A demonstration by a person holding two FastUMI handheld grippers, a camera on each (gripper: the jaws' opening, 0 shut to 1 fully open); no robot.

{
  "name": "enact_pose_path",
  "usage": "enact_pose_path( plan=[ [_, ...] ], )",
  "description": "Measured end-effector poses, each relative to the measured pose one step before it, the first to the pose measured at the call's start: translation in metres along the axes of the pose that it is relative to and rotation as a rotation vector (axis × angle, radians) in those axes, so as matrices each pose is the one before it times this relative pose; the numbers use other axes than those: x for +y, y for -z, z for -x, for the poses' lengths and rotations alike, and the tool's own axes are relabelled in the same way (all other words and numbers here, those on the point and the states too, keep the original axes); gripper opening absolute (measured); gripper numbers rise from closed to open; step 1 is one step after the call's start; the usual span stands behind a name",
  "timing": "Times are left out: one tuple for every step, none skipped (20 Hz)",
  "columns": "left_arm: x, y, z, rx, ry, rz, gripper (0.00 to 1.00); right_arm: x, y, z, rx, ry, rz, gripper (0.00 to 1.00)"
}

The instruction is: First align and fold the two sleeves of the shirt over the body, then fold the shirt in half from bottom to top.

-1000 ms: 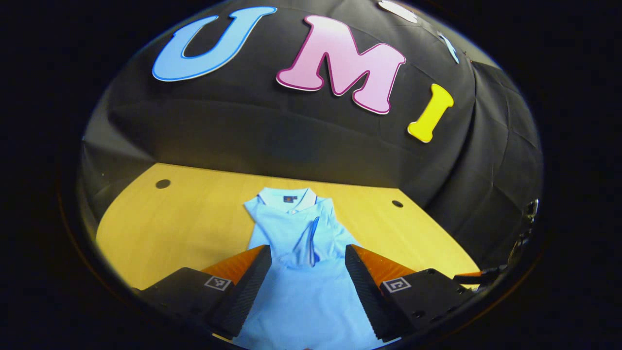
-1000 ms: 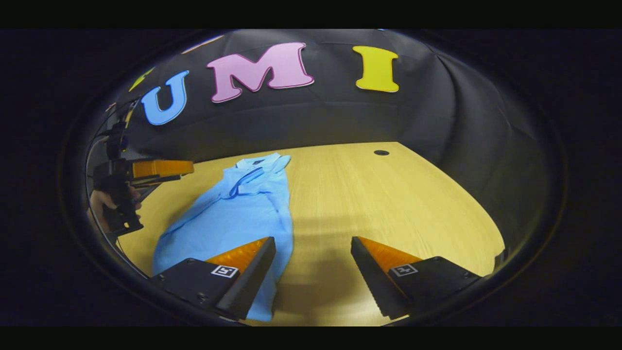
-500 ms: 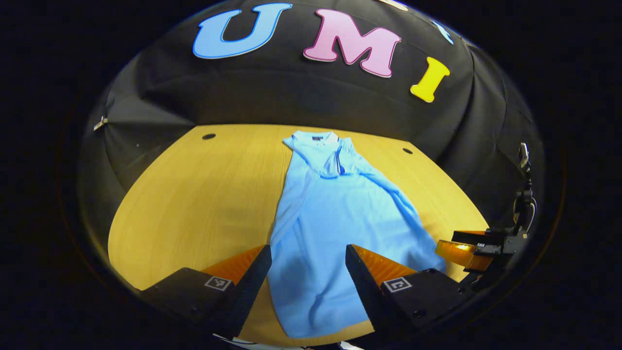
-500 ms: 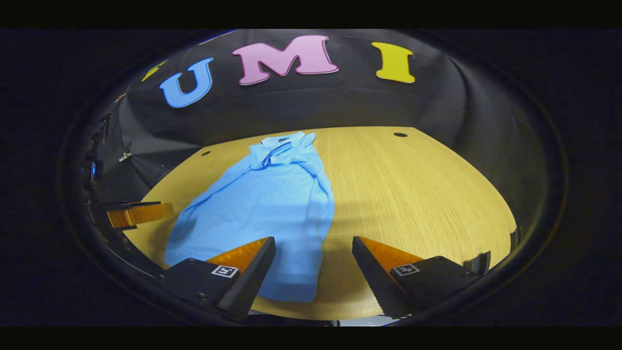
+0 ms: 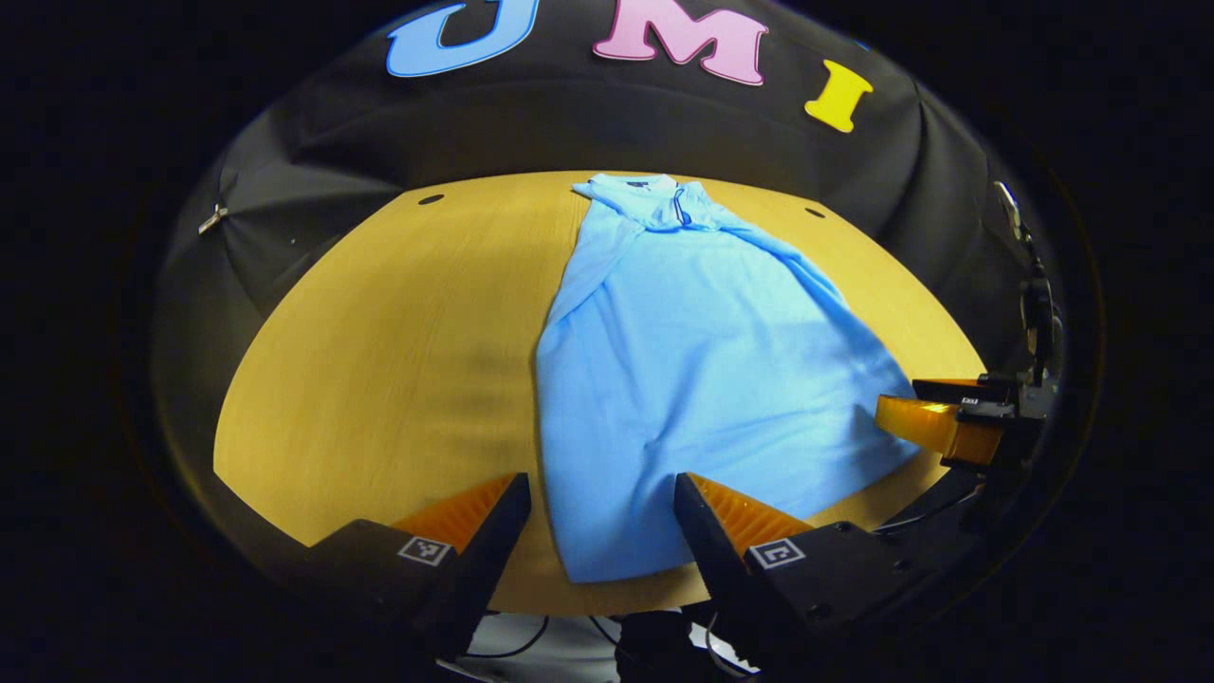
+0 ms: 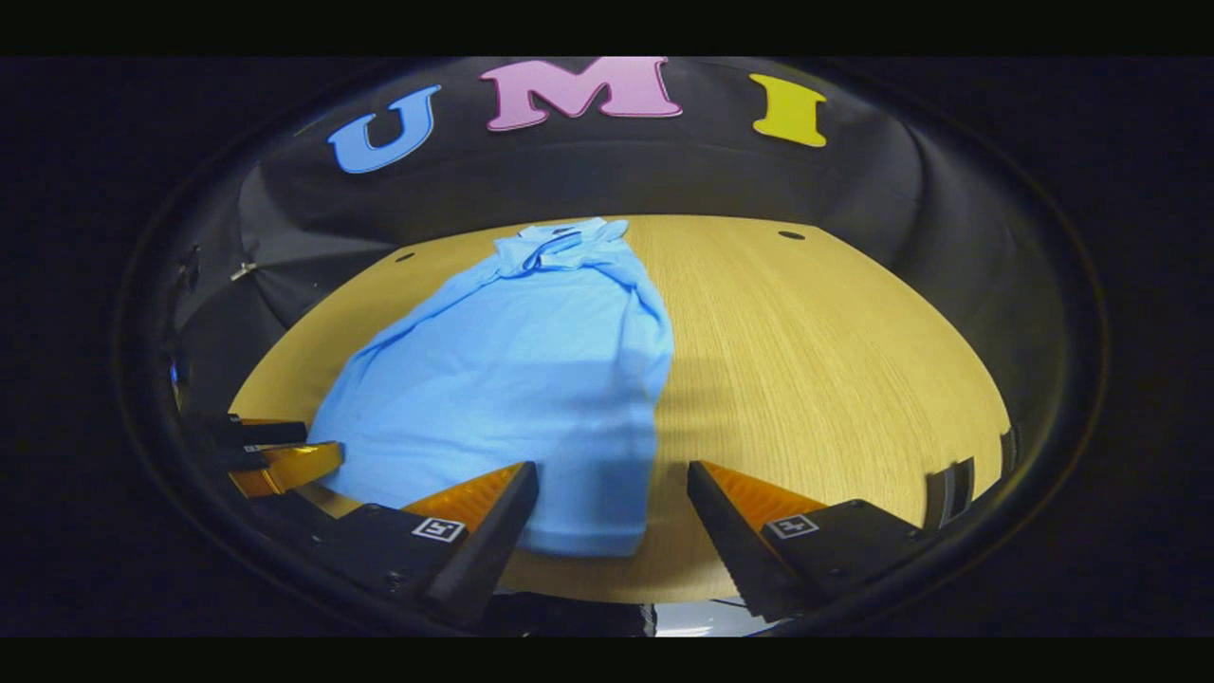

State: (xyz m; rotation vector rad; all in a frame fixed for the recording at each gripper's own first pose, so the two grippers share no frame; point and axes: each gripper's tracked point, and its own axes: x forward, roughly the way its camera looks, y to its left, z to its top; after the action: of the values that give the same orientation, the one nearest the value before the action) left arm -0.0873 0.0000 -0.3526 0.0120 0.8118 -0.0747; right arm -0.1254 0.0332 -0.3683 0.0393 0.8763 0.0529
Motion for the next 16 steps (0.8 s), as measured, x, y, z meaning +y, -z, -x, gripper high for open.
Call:
enact_pose_path(
  plan=[
    [-0.00012, 0.00134, -0.00065, 0.00808, -0.00958, -0.01355, 0.97, 0.00218, -0.00051, 0.00439, -0.00726, 0.00222, 0.01561, 0.99],
    [0.00056, 0.00343, 0.00034, 0.00734, -0.00265, -0.00688, 0.96, -0.00024, 0.00232, -0.00109, 0.00315, 0.00699, 0.01174, 0.99],
    [-0.00296, -0.0018, -0.00011, -0.00548, 0.00708, -0.00358, 0.97, -0.00067, 0.0006, -0.00061, 0.00288, 0.01006, 0.01531, 0.99],
    [-0.00305, 0.00067, -0.00051, 0.00601, 0.00479, -0.00872, 0.93, -0.00018, 0.00216, -0.00243, 0.00442, 0.00126, 0.01109, 0.98],
    [-0.00376, -0.00131, -0.0004, 0.00408, 0.00924, -0.00835, 0.88, 0.00389, -0.00347, -0.00012, 0.00795, -0.00966, -0.00357, 0.9],
    [-0.00279, 0.00111, 0.00019, 0.00822, 0.00466, -0.00893, 0.8, -0.00076, -0.00066, -0.00227, -0.00341, 0.00337, -0.00704, 0.82],
    [-0.0032, -0.00094, -0.00158, 0.01119, 0.0146, -0.00352, 0.7, -0.00036, -0.00013, -0.00015, 0.00518, -0.00158, -0.00199, 0.58],
    [-0.00334, -0.00227, -0.00034, 0.00324, 0.0088, -0.00164, 0.66, 0.00073, -0.0018, -0.00047, -0.00219, -0.0069, 0.00773, 0.58],
    [-0.0031, -0.00191, -0.00045, 0.00402, 0.00805, 0.00223, 0.52, 0.00102, 0.00122, 0.00158, 0.01273, -0.00673, -0.00763, 0.47],
    [-0.00369, -0.00147, -0.00341, 0.00375, 0.01481, 0.00174, 0.39, 0.00118, -0.00125, -0.00096, -0.00018, -0.00757, -0.01942, 0.31],
    [-0.00329, -0.00162, -0.00014, 0.00057, 0.00611, 0.00685, 0.28, 0.00004, 0.00076, -0.0012, 0.00973, 0.00363, -0.02071, 0.24],
    [-0.00018, -0.00162, -0.00112, 0.00279, 0.00046, 0.01319, 0.17, 0.00098, -0.00263, -0.00241, -0.00384, -0.00277, -0.0129, 0.18],
    [-0.0015, -0.00216, -0.00083, 0.00504, 0.00238, 0.015, 0.12, 0.00231, 0.0008, 0.0008, 0.004, -0.00783, -0.00072, 0.13],
    [-0.00146, -0.00062, -0.00092, 0.00256, 0.00646, 0.01575, 0.07, 0.00308, -0.00028, 0.00053, 0.00422, -0.01804, 0.01435, 0.08],
    [0.00016, -0.00055, -0.00017, 0.0035, 0.00604, 0.01727, 0.07, 0.00026, -0.00006, -0.0016, 0.00662, -0.0194, 0.01643, 0.05],
    [0.0, -0.00112, 0.00065, 0.00574, 0.00544, 0.01665, 0.06, 0.00066, 0.00319, 0.00107, 0.01179, -0.01762, 0.01154, 0.06]
  ],
)
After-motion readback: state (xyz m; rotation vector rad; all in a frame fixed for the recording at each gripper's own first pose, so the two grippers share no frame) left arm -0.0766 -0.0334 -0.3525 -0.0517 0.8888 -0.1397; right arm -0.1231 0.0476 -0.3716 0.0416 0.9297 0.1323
